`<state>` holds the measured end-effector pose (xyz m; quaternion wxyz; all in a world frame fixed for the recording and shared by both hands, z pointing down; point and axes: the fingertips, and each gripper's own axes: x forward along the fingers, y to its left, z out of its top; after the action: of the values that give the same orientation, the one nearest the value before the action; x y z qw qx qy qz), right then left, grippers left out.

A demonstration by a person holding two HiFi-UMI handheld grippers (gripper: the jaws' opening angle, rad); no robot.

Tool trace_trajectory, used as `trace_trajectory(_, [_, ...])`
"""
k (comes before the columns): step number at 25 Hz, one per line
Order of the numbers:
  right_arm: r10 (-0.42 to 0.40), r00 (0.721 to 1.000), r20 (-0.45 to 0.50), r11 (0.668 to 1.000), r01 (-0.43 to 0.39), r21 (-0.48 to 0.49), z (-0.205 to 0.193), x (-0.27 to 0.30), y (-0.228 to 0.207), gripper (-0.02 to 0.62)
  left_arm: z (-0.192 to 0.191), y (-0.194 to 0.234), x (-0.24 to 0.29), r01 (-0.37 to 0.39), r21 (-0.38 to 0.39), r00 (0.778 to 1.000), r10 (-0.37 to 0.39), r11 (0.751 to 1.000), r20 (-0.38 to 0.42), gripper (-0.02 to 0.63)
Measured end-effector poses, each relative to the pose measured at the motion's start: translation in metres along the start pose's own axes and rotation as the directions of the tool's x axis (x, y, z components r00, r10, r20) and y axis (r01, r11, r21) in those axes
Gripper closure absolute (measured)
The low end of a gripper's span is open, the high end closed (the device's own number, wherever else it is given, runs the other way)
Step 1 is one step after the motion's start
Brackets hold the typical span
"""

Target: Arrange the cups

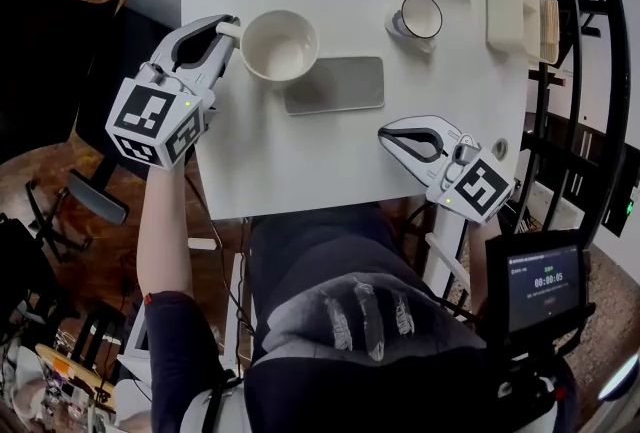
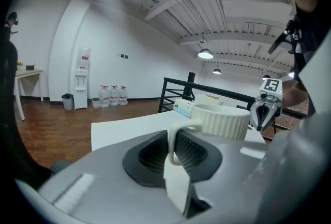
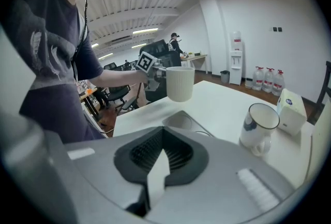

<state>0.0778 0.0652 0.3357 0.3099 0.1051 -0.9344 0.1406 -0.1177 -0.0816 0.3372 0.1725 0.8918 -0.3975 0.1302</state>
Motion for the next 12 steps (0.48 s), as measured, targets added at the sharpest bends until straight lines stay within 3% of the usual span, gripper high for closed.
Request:
trace_trajectory(5, [-0.01,1.0,0.014,1.0,0.01,0.019,-0.003,-0.005,0.0,0.592,-0.009,-0.026,0.008,-0.028,-0.054,0.999,0.03,0.998,0.04,0.565])
trace_trajectory(12, [-0.015,1.0,0.022,1.0,0.015,0.025,-0.008,-0.012,0.001,0.592,-0.022,-0.05,0.01,-0.062,-0.012,0.996,0.063,0.998,0.056,0.565])
